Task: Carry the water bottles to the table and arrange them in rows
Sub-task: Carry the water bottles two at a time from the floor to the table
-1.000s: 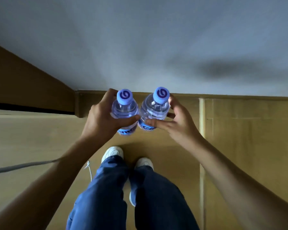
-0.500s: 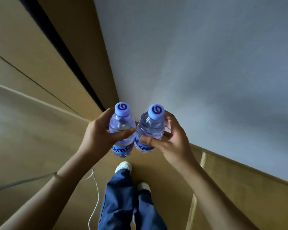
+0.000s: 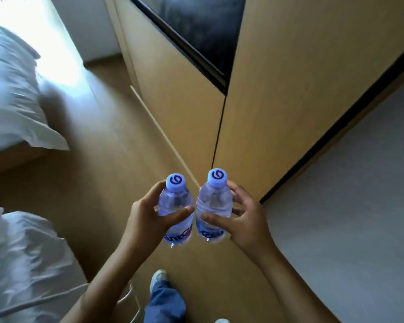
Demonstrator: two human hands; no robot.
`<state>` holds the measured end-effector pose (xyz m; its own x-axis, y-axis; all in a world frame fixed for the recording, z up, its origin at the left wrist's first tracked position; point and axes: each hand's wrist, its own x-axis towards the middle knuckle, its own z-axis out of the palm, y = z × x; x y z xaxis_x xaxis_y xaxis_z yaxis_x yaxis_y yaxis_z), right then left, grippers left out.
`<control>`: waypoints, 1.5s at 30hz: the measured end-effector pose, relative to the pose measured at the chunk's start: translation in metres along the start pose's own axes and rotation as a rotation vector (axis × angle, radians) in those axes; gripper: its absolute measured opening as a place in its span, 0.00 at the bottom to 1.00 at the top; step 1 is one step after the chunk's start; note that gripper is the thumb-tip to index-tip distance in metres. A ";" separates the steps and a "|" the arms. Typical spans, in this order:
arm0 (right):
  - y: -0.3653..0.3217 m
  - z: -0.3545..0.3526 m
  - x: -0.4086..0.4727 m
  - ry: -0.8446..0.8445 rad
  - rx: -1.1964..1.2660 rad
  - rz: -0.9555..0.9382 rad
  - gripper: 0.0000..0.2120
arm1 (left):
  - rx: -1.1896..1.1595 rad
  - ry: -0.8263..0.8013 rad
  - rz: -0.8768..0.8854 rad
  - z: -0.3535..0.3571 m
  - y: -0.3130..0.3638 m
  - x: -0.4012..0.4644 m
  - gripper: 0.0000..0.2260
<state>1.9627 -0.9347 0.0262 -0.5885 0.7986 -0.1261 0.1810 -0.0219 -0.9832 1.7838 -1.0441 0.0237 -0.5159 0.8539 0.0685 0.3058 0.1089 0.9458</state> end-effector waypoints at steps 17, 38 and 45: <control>-0.078 0.267 0.205 -0.298 0.062 0.032 0.28 | 0.072 0.399 -0.121 -0.274 -0.081 0.105 0.24; -0.176 0.454 0.674 -0.457 0.100 0.041 0.30 | -0.082 0.552 -0.176 -0.477 -0.173 0.527 0.21; -0.191 0.552 0.821 -0.460 0.069 0.047 0.30 | -0.084 0.593 -0.204 -0.573 -0.236 0.659 0.23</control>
<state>1.0096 -0.6070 0.0382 -0.8721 0.4463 -0.2007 0.1724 -0.1037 -0.9796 0.9133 -0.7989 0.0277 -0.9205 0.3899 0.0251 0.1024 0.1788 0.9785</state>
